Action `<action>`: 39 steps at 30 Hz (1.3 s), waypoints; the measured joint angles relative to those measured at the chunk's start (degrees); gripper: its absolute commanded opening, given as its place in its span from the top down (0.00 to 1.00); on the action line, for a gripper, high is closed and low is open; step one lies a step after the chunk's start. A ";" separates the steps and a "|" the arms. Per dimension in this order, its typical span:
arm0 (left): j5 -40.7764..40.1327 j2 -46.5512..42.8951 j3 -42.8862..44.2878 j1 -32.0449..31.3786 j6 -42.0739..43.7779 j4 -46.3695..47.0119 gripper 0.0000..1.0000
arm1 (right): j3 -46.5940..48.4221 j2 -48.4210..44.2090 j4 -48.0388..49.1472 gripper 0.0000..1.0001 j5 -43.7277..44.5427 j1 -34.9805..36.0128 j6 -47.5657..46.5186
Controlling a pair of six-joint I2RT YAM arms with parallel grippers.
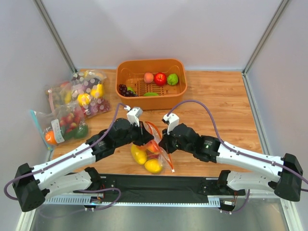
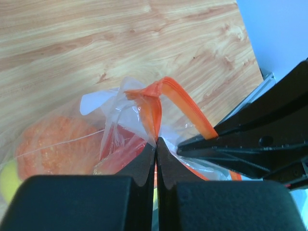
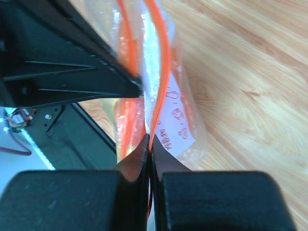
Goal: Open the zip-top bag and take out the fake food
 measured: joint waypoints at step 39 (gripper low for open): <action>11.28 1.33 6.64 0.02 14.60 -20.04 1.00 | -1.22 -12.39 -21.44 0.59 18.51 -7.04 10.34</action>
